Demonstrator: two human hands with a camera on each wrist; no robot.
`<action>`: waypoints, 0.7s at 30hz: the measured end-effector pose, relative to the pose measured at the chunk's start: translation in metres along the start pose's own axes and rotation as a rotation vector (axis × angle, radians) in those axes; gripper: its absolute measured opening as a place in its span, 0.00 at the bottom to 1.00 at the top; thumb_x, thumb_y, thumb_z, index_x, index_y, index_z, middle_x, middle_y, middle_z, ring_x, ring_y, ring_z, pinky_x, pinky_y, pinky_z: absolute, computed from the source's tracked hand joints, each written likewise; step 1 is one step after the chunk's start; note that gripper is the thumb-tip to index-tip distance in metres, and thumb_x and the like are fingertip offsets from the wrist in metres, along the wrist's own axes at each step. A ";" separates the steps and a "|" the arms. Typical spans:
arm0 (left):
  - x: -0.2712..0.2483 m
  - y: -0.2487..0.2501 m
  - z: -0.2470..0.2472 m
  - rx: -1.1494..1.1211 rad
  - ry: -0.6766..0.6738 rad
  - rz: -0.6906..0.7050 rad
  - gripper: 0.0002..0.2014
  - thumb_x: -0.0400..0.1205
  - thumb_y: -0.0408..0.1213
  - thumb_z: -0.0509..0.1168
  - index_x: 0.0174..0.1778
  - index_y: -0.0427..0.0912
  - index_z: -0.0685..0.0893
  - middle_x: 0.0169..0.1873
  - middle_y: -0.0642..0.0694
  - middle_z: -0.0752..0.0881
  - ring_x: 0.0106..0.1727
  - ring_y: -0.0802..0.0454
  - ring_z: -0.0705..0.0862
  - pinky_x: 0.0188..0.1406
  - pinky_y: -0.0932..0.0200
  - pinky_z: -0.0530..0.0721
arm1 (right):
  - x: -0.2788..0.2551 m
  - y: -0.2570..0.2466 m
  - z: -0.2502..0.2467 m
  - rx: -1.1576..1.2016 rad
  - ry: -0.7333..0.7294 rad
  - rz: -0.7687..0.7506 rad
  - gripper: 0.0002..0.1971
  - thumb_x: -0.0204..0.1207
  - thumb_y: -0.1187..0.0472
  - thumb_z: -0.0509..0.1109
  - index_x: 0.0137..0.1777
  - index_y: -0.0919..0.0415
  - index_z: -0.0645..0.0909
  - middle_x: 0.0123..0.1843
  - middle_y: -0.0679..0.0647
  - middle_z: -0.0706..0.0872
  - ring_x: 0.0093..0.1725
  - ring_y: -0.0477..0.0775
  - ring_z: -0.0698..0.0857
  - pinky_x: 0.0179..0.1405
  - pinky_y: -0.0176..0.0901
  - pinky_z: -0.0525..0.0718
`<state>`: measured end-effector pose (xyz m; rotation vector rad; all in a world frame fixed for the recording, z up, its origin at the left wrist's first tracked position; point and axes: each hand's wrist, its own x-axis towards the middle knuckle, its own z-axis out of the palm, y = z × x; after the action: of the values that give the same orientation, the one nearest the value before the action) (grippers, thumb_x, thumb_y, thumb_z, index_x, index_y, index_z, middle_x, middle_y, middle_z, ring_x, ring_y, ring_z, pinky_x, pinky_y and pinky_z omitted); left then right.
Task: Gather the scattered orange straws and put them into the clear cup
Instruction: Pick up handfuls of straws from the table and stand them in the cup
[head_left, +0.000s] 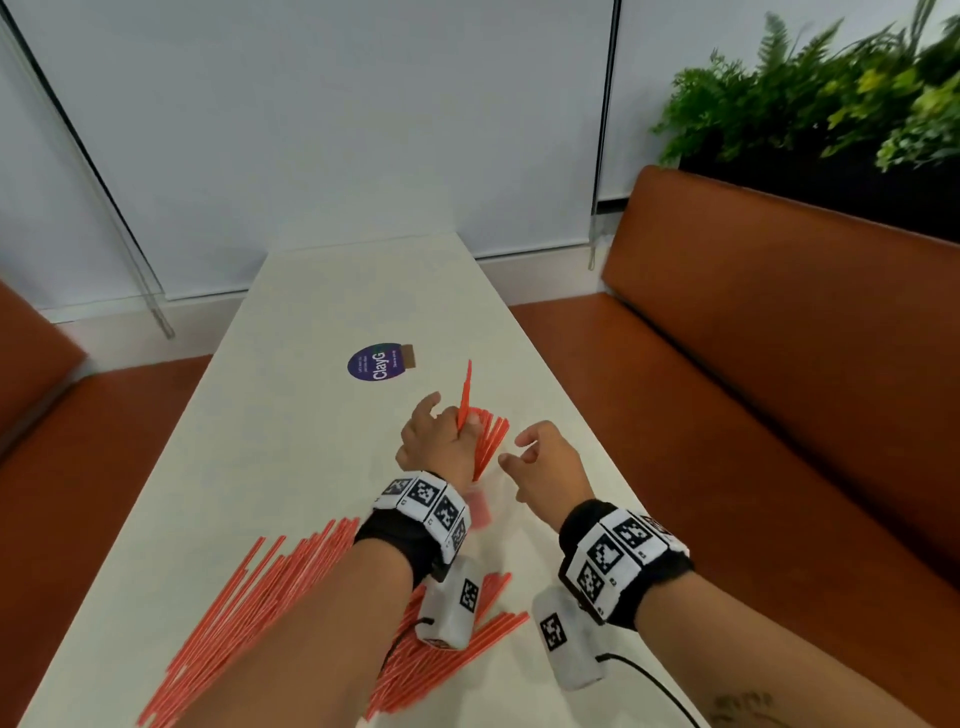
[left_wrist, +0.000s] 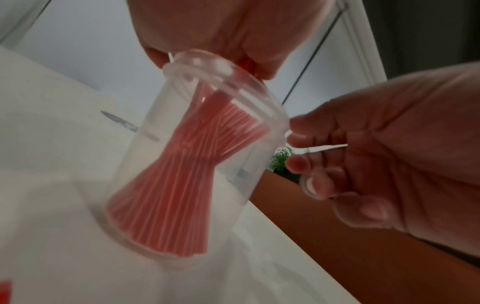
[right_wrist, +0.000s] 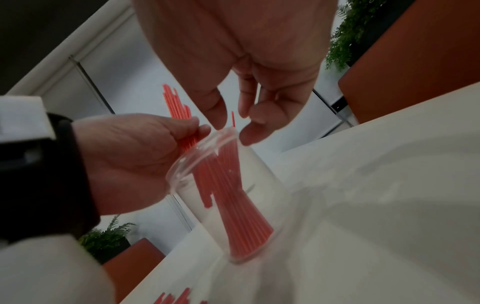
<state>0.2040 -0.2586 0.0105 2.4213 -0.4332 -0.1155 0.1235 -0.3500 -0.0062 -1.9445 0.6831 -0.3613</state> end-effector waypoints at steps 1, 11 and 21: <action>-0.002 0.001 -0.003 -0.007 -0.011 -0.006 0.18 0.83 0.50 0.54 0.60 0.45 0.80 0.80 0.49 0.59 0.79 0.44 0.59 0.77 0.42 0.57 | 0.000 0.000 0.000 0.003 -0.007 0.013 0.10 0.75 0.58 0.69 0.50 0.54 0.70 0.39 0.50 0.78 0.43 0.60 0.86 0.31 0.40 0.75; -0.008 -0.017 -0.004 -0.342 -0.055 0.071 0.26 0.79 0.28 0.63 0.73 0.49 0.71 0.72 0.40 0.72 0.74 0.42 0.71 0.76 0.46 0.69 | 0.000 -0.025 -0.001 -0.207 -0.146 -0.126 0.23 0.80 0.70 0.57 0.75 0.58 0.69 0.71 0.57 0.79 0.66 0.57 0.80 0.52 0.38 0.77; -0.022 -0.045 -0.045 -0.423 -0.159 -0.137 0.53 0.59 0.41 0.83 0.78 0.44 0.60 0.77 0.37 0.62 0.77 0.39 0.66 0.75 0.40 0.69 | -0.031 -0.036 -0.013 -0.421 -0.060 -0.272 0.16 0.77 0.62 0.66 0.64 0.55 0.75 0.57 0.52 0.79 0.50 0.50 0.80 0.45 0.35 0.75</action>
<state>0.2049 -0.1915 0.0162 2.0286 -0.2791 -0.4191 0.1031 -0.3291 0.0331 -2.4500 0.4812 -0.3421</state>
